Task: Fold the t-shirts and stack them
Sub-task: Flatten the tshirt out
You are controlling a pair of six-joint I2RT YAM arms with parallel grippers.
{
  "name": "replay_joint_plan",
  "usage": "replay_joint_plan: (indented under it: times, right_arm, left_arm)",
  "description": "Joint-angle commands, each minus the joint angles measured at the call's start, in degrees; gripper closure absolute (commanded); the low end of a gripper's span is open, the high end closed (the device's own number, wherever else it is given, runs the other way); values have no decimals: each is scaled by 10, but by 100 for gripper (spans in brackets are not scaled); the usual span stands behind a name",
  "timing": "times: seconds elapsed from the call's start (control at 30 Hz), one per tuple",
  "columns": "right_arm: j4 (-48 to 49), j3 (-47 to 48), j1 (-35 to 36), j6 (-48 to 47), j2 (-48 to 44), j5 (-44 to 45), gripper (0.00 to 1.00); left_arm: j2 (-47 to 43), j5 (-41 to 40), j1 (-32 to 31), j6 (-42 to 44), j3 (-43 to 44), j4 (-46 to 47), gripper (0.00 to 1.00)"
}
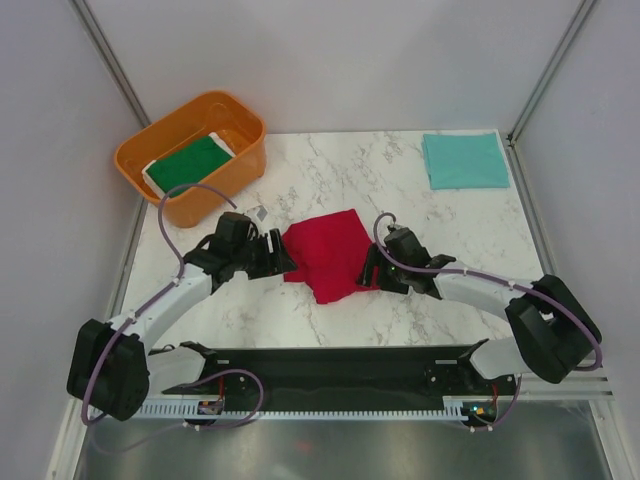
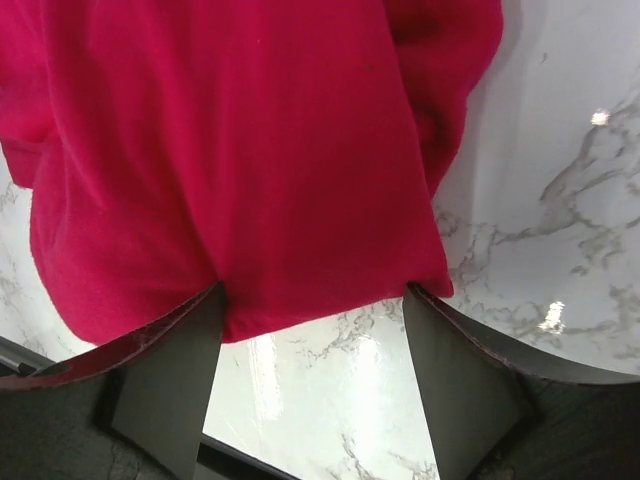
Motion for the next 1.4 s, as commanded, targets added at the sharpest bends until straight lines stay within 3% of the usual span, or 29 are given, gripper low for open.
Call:
replay_joint_plan:
  times: [0.0,0.17,0.27,0.3,0.37,0.4,0.43,0.5,0.53,0.73,1.1,1.3,1.37]
  right_arm:
    - [92,-30,9,51,-3,33,19]
    - [114,-24,9,51,20,33,24]
    - [97,-16,9,44,-13,70,41]
    - [76,-12,9,44,-20,80,55]
    - [45,-3,9,37,-41,96,72]
    - [34,4,9,34,-49,99,90]
    - [18,8,9,29,-57,99,100]
    - [-5,31,9,22,-83,107,100]
    - [-34,41,9,18,-92,109,100]
    - [-123,128,9,22,-159,105,100]
    - [-148,158,8,30,-173,111,100]
    - [-146,156,8,32,-178,125,100]
    - [-148,158,8,29,-180,133,100]
  left_arm:
    - [22,-52,3,-27,-8,27,29]
    - [53,-56,3,-46,-26,80,31]
    - [66,-56,3,-45,-23,80,31]
    - [65,-56,3,-45,-24,80,31]
    - [68,-56,3,-45,-24,80,31]
    - [72,-56,3,-45,-25,80,31]
    - [73,-56,3,-45,-27,80,31]
    - [79,-56,3,-45,-31,80,31]
    - [86,-114,2,-37,-32,85,35]
    - [136,-91,2,-33,-25,114,34]
    - [230,-45,-25,-46,-25,217,45]
    - [265,-82,-58,-45,-29,215,54]
    - [283,-91,-64,-46,-30,215,64]
